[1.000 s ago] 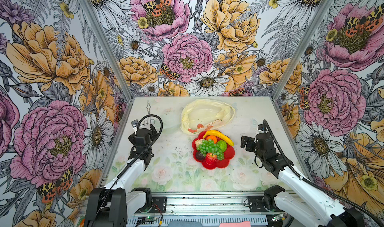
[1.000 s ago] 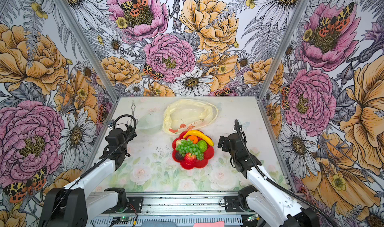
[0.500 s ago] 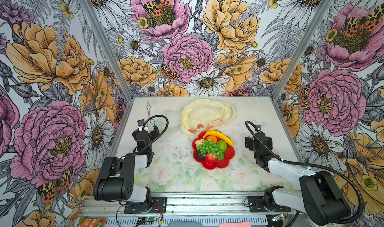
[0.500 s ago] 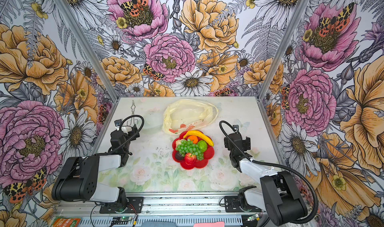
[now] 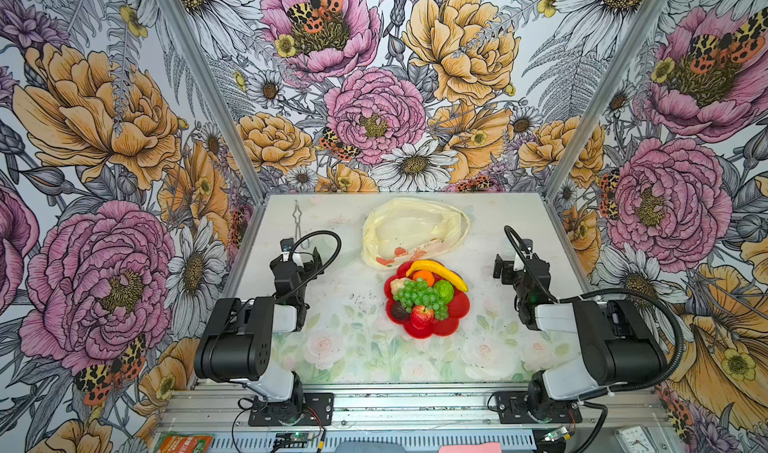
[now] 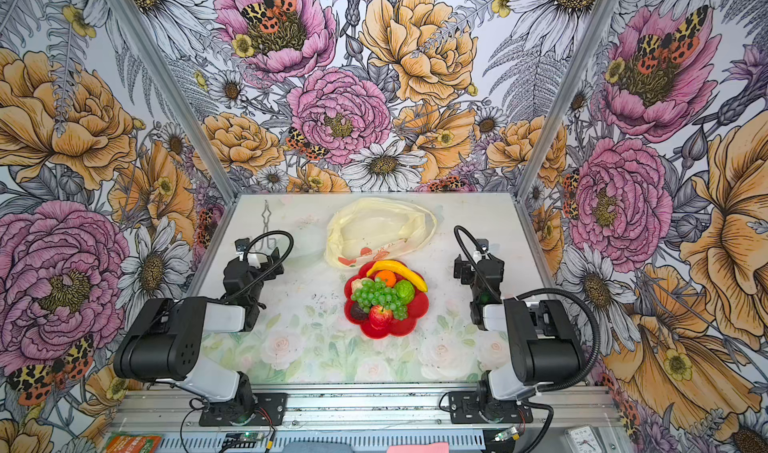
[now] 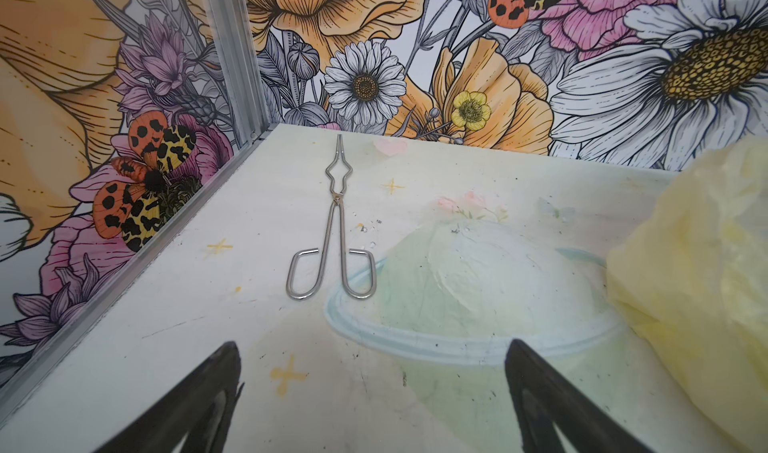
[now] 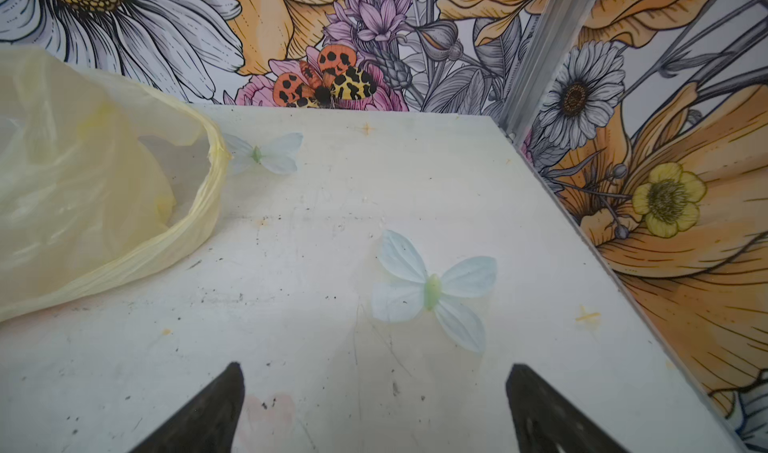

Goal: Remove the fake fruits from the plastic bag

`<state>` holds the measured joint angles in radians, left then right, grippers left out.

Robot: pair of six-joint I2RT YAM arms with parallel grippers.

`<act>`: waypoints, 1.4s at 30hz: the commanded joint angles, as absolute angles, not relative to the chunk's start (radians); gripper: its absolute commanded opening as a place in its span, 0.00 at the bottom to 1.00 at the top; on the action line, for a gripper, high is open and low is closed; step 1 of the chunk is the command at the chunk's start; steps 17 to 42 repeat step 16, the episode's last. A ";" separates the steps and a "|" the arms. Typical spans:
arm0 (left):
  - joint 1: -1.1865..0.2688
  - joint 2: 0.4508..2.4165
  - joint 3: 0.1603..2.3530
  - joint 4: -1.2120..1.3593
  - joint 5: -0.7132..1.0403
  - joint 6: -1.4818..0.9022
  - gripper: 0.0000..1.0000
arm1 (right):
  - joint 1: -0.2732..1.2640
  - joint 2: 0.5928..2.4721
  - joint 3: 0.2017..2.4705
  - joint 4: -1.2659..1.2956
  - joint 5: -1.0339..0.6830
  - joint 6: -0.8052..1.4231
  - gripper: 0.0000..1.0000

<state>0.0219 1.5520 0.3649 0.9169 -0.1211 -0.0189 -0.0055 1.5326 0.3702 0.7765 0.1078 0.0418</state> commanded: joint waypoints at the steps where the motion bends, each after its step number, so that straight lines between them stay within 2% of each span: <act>1: 0.027 1.547 0.367 0.954 -0.098 -0.020 0.99 | -0.015 1.530 0.394 0.855 0.113 0.080 0.99; 42: 0.022 1.546 0.365 0.955 -0.097 -0.014 0.99 | -0.003 1.529 0.384 0.868 0.161 0.085 0.99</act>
